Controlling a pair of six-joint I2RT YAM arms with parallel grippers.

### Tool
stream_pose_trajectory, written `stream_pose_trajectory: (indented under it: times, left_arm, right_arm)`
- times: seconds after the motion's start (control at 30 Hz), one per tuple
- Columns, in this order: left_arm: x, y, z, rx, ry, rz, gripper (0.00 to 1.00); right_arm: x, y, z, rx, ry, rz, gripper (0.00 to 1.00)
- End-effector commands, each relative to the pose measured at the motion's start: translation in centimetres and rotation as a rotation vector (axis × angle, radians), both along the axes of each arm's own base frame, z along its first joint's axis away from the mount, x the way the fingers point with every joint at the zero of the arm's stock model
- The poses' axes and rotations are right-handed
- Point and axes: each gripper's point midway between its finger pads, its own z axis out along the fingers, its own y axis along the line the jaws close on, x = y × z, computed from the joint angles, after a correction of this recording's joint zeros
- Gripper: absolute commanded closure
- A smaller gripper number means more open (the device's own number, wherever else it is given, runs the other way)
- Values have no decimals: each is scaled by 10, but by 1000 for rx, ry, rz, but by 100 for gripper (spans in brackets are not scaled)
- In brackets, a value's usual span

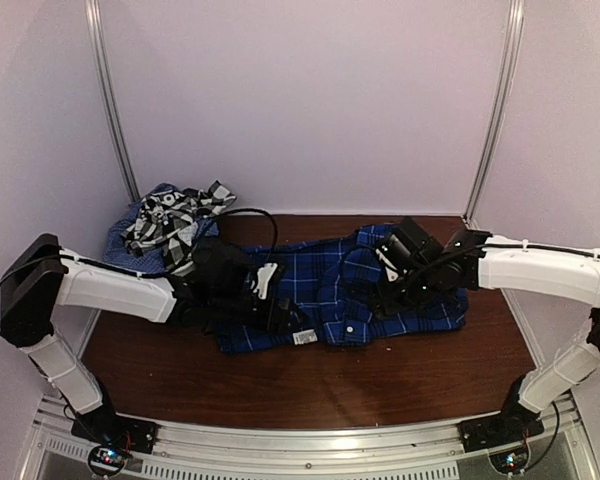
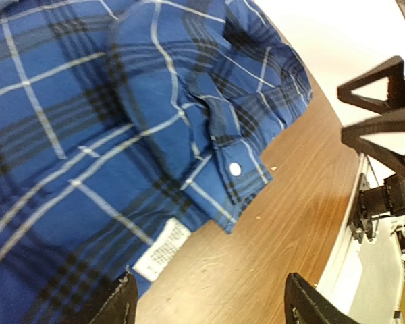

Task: Fold and stack the long sleeve shirts
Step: Adjust the sleeve at the center of the board.

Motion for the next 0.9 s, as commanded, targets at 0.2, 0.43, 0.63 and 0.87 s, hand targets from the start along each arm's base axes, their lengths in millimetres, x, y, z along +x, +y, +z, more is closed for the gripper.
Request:
stream_pose_trajectory:
  times: [0.2,0.43,0.63,0.87]
  left_arm:
    - [-2,-71,5,-179,100,-117,36]
    - [8,-80,-22,-148,153,-81,44]
    - [9,-86,-42,-135,194,-82,50]
    - [7,-89,-57,-132,233,-68,53]
  right_arm:
    - [7,-17,-11,91,-7,-64,30]
    - [5,-19,-16,88,-5,-62,30]
    - [4,-21,-21,78,1,-61,31]
    - [3,-24,-25,69,5,-60,31]
